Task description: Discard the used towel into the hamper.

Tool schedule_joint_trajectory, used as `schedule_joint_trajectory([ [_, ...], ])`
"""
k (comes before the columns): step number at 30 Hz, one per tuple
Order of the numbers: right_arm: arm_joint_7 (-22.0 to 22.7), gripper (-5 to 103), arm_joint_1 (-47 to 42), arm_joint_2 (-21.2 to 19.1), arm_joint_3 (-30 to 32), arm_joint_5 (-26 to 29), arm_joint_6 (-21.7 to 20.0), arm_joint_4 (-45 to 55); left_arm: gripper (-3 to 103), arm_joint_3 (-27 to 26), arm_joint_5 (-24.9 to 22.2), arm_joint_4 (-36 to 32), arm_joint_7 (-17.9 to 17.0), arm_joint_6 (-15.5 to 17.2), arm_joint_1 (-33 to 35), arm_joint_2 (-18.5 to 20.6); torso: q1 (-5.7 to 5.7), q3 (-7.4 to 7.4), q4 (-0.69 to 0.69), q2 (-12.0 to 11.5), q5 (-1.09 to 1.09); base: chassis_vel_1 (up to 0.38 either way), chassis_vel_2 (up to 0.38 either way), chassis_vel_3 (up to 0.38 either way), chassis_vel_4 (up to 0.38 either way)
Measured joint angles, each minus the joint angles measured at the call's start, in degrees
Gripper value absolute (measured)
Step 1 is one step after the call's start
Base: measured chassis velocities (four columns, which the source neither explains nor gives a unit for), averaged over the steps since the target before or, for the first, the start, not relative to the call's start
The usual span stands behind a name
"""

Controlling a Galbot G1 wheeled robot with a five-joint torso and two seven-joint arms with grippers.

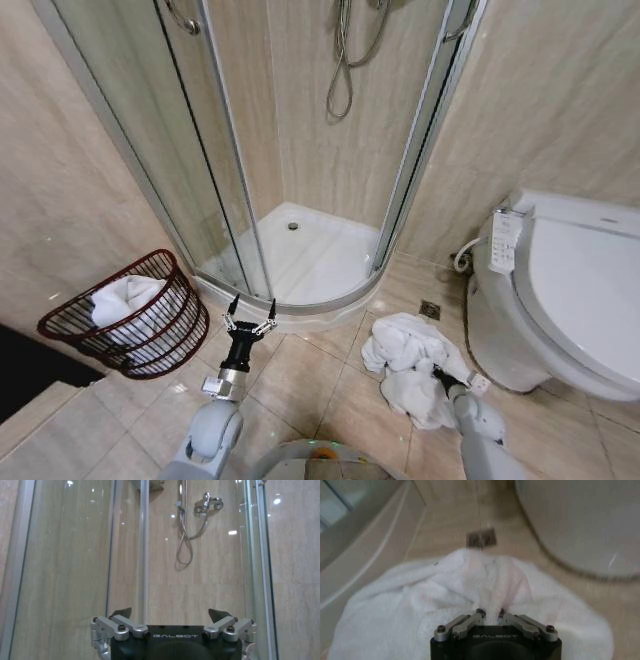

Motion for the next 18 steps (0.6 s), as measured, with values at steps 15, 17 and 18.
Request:
schedule_joint_trajectory([
  [15, 2.08, 5, -8.77, 2.77, -2.24, -21.33, 20.60, 19.82, 100, 0.81, -0.40, -0.02, -0.18, -0.68, 0.02, -0.17, 0.00, 0.00, 0.00, 0.00, 0.01, 0.000, 0.000, 0.000, 0.000],
  [17, 1.50, 5, -10.74, 2.72, -2.29, -21.34, 19.49, 26.09, 100, 0.83, -0.58, -0.18, -0.24, -0.79, 0.07, -0.24, 0.00, 0.00, -0.01, 0.00, 0.00, 0.000, 0.000, 0.000, 0.000],
  [18, 1.17, 5, -11.61, 2.58, -2.26, -21.12, 18.63, 29.01, 100, 0.83, -0.68, -0.31, -0.29, -0.85, 0.11, -0.29, 0.00, 0.00, 0.00, 0.00, -0.01, 0.000, 0.000, 0.000, 0.000],
])
